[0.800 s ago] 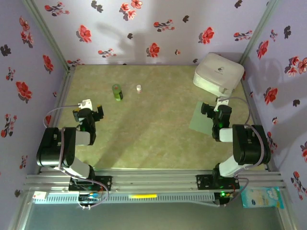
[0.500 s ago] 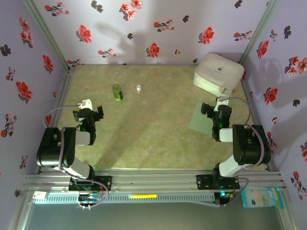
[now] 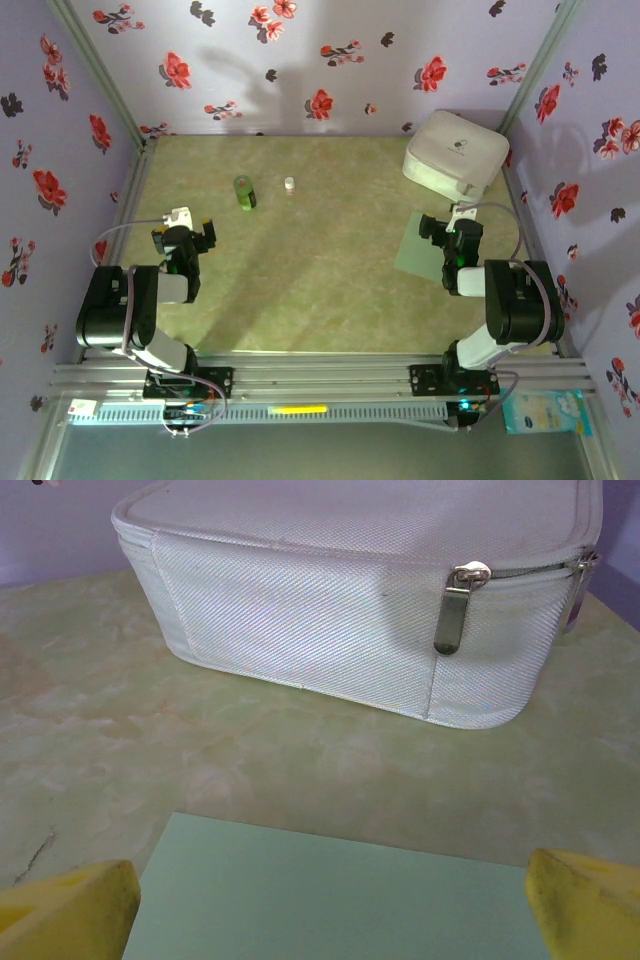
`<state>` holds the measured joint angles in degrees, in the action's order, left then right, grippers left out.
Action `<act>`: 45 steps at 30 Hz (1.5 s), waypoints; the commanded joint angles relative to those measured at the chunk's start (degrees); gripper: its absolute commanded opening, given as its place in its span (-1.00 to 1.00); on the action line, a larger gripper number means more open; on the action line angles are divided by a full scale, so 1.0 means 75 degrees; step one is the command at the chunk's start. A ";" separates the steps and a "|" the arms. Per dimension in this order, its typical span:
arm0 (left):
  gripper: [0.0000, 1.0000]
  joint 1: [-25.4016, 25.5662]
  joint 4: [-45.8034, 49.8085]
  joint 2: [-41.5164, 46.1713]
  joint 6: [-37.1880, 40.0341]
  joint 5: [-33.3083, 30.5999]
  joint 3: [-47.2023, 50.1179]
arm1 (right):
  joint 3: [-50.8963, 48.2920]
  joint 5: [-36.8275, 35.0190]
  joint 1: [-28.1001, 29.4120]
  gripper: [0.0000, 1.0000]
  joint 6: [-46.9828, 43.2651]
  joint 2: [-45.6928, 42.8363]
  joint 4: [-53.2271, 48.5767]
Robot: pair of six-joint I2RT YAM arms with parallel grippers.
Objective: Fold a paper plane with a square sheet of paper (pick it up from the middle)
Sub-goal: Move the square sheet of paper to the center of the table.
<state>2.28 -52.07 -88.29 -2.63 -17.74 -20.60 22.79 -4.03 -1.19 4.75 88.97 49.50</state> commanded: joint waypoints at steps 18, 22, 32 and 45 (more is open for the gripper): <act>0.99 -0.0058 0.0137 0.1095 -0.0209 -0.0168 0.0260 | -0.0022 0.0107 0.0007 0.99 0.0112 -0.0828 -0.0670; 0.99 -0.0058 0.1790 0.2001 -0.0637 -0.0902 -0.0183 | 0.0989 -0.0290 -0.0017 0.99 0.0653 -0.1622 -0.3464; 0.99 -0.0123 0.8517 0.3009 -0.2749 0.0362 -0.3066 | 0.2979 0.0892 -0.0495 0.99 0.3085 -0.1575 -0.7818; 0.99 -0.0117 0.8224 0.3360 -0.4571 0.2998 -0.2806 | 0.3946 0.2254 -0.0741 0.99 0.3699 -0.0021 -0.9055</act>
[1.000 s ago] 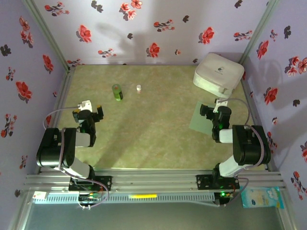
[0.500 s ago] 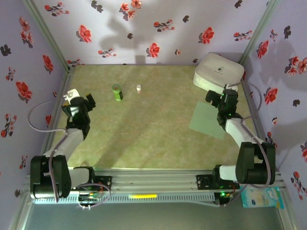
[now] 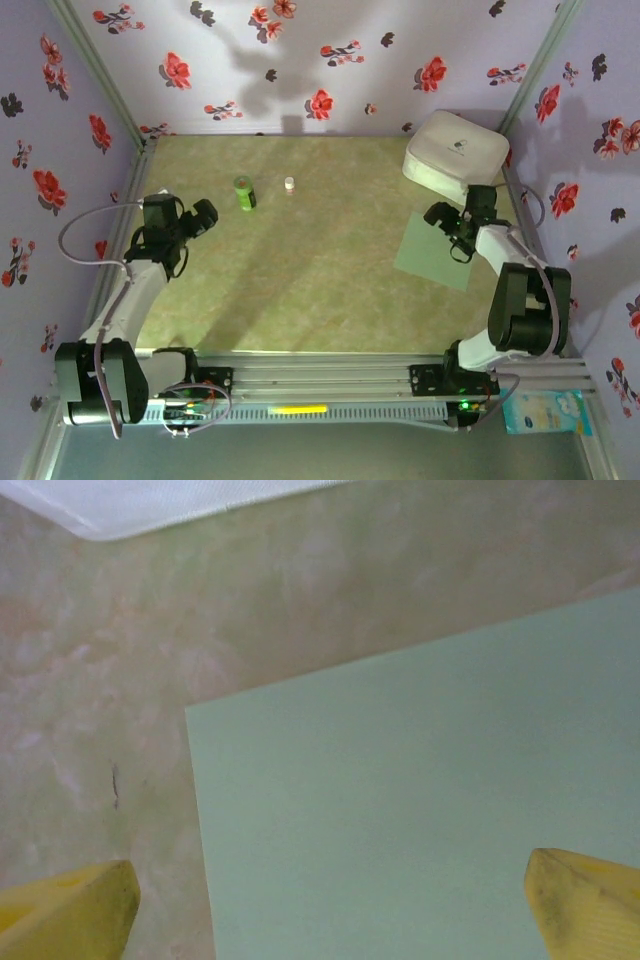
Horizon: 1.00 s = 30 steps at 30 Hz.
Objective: Fold a paper plane with a square sheet of paper (pick it up from the middle)
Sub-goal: Move the square sheet of paper to the center of the table.
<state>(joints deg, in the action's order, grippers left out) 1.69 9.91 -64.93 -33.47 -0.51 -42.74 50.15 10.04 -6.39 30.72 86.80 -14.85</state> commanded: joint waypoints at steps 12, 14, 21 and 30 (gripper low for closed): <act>0.99 -0.0050 -0.0810 0.0653 -0.1078 0.2366 0.1055 | 0.0605 0.0622 -0.0003 0.98 0.0314 0.1251 -0.1184; 0.99 -0.0050 -0.0907 0.0664 -0.1306 0.2574 0.1163 | 0.0531 0.0728 0.0088 0.98 0.0288 0.1302 -0.1177; 0.99 0.0338 -0.0892 0.0805 -0.1451 0.2928 0.1245 | 0.0311 0.1151 0.0984 0.99 0.0733 0.1425 -0.1026; 0.99 0.1285 -0.0420 0.0793 -0.1171 0.2910 0.1162 | 0.0389 0.0881 0.3610 0.94 0.2280 0.2029 -0.0338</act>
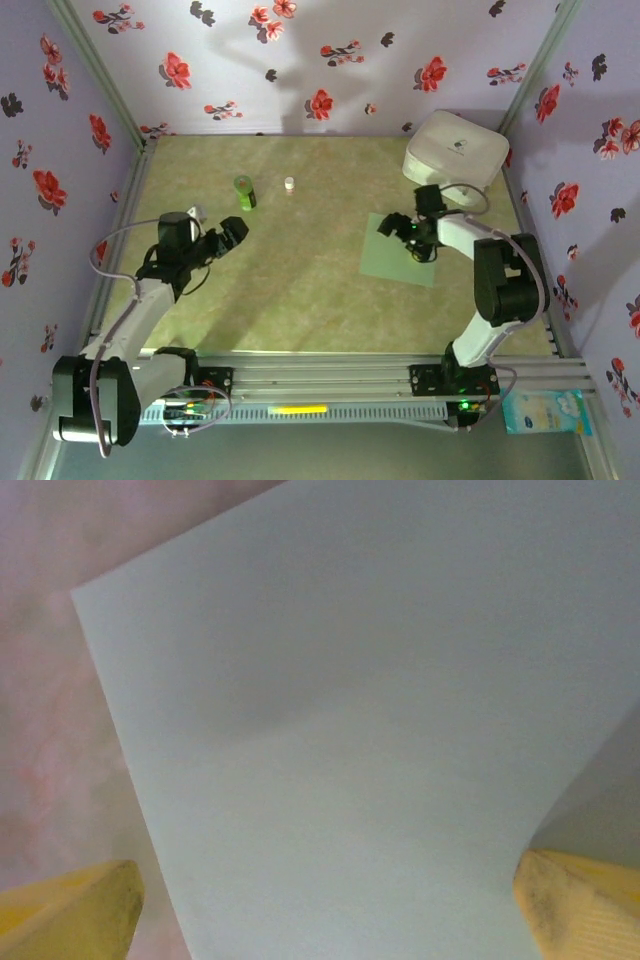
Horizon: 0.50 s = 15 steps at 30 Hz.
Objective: Fold a paper plane with a square sheet of paper (pick it up from the middle)
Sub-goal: Move the square sheet of paper to the center of the table.
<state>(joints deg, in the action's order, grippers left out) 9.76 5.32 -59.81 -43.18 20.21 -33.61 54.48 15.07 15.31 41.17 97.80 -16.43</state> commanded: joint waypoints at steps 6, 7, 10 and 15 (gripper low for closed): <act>0.99 0.0583 0.0077 0.0113 -0.0055 0.0098 0.0100 | 0.0221 0.0193 0.2400 0.94 0.1677 0.0927 0.0212; 0.99 0.0632 0.0058 0.0143 -0.0073 0.0066 0.0138 | 0.0302 0.0167 0.2623 0.94 0.1783 0.0963 0.0229; 0.99 0.0702 0.0065 0.0165 -0.0095 0.0012 0.0156 | 0.0519 0.0208 0.3088 0.94 0.2080 0.0966 0.0390; 0.99 0.0818 0.0240 0.0124 0.0095 0.0012 -0.0021 | 0.0755 0.0307 0.3296 0.95 0.2306 0.0459 0.0689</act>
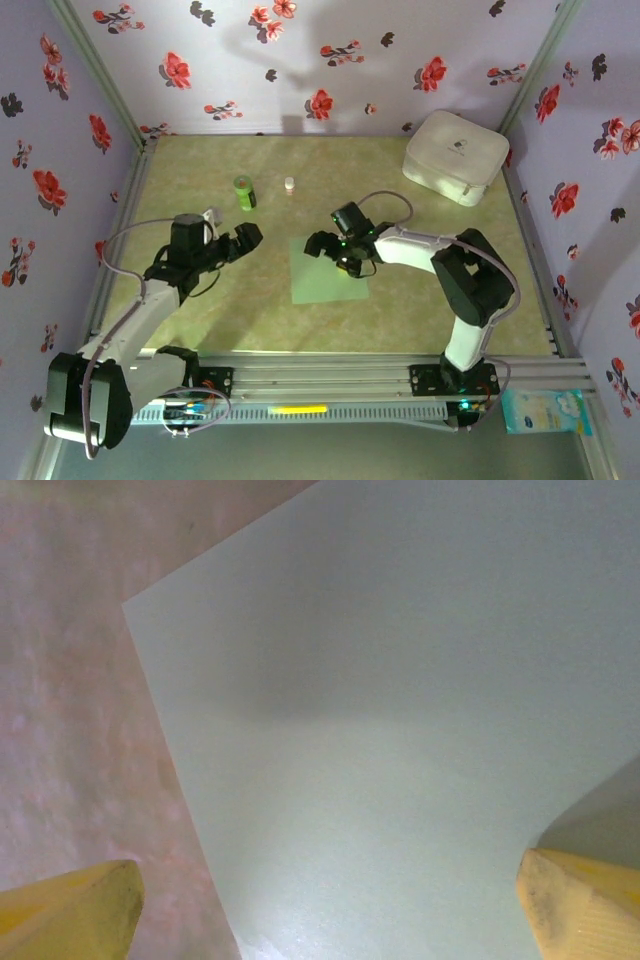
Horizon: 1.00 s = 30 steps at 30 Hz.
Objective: Fold a paper plane with a square sheet of paper (pick it up from the middle)
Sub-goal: Move the square sheet of paper to the center of the table.
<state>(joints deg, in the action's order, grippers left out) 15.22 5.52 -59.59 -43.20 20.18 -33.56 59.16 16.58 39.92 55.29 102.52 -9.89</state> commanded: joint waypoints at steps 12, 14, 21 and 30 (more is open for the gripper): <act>0.99 0.0495 0.0495 -0.0438 0.0433 0.0012 -0.0488 | 0.0301 0.0970 -0.0953 0.71 -0.1568 -0.0226 -0.0575; 0.99 0.0573 0.0529 -0.0487 0.0453 0.0016 -0.0514 | 0.0540 0.1201 -0.0984 0.67 -0.1727 0.0094 -0.0652; 0.99 0.0621 0.0441 -0.0593 0.0305 -0.0004 -0.0416 | 0.0659 0.1054 -0.0964 0.68 -0.1734 0.0627 -0.1066; 0.99 0.0886 0.0870 -0.0726 0.0308 -0.0267 -0.0723 | -0.0514 0.0681 -0.0549 0.69 -0.0387 0.0162 -0.0318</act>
<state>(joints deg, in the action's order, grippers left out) 20.95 9.52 -64.29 -41.43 19.35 -36.58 58.96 23.00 33.80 47.37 103.79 -10.37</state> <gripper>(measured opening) 0.997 0.846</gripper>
